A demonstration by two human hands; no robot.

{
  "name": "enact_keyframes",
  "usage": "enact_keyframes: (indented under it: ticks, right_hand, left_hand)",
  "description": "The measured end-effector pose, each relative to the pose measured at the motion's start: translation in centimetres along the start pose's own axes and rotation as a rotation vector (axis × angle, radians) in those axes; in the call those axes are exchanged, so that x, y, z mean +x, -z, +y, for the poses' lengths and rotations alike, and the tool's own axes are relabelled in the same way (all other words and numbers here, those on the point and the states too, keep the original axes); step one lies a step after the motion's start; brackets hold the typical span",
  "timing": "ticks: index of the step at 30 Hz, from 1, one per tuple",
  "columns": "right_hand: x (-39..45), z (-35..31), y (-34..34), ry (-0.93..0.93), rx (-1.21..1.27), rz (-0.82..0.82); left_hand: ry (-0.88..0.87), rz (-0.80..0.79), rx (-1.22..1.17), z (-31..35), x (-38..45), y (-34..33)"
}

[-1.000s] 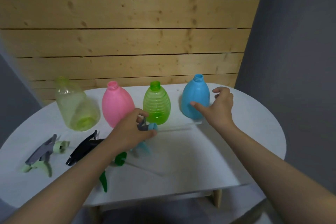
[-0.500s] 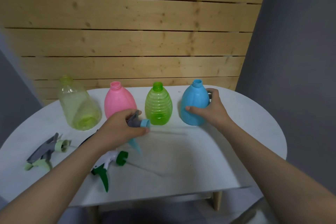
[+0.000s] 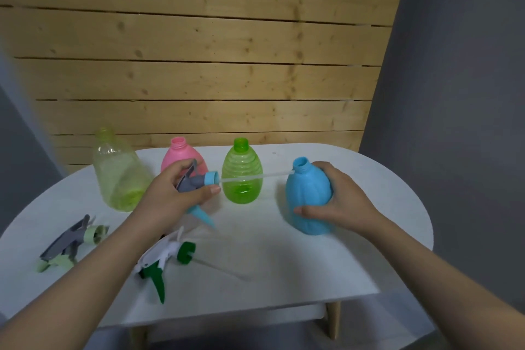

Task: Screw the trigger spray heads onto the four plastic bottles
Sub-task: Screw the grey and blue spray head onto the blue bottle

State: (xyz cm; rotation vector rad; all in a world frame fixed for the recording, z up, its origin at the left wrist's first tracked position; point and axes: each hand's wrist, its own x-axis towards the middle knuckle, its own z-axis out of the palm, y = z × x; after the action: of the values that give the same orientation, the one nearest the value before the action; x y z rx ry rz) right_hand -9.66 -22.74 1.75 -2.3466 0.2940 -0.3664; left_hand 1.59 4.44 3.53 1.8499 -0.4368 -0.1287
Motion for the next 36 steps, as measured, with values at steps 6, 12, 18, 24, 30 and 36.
enact_keyframes:
  ticks: [6,12,18,24,30,36]
  right_hand:
    - [-0.3,-0.3,-0.3,0.101,-0.102,0.018]
    - [-0.2,-0.2,-0.6,0.137,-0.158,-0.016]
    - [-0.2,-1.2,-0.8,0.186,-0.271,-0.114]
    - [-0.5,-2.9,-0.9,0.178,-0.098,-0.248]
    - [-0.4,-3.8,-1.4,0.161,-0.022,-0.407]
    - [0.0,-3.7,-0.7,0.098,0.131,-0.639]
  left_hand:
    - [-0.044,0.046,0.025,-0.2,0.3,0.1]
    - [-0.058,0.112,0.093,-0.6,0.4,0.2]
    - [-0.185,0.048,0.21,0.0,0.1,0.4]
    - [-0.188,-0.158,0.18,0.5,-0.2,-1.2]
    - [-0.137,-0.4,0.121,0.6,-0.7,-2.6]
    - [0.008,-0.578,0.136,0.8,-0.6,-2.1]
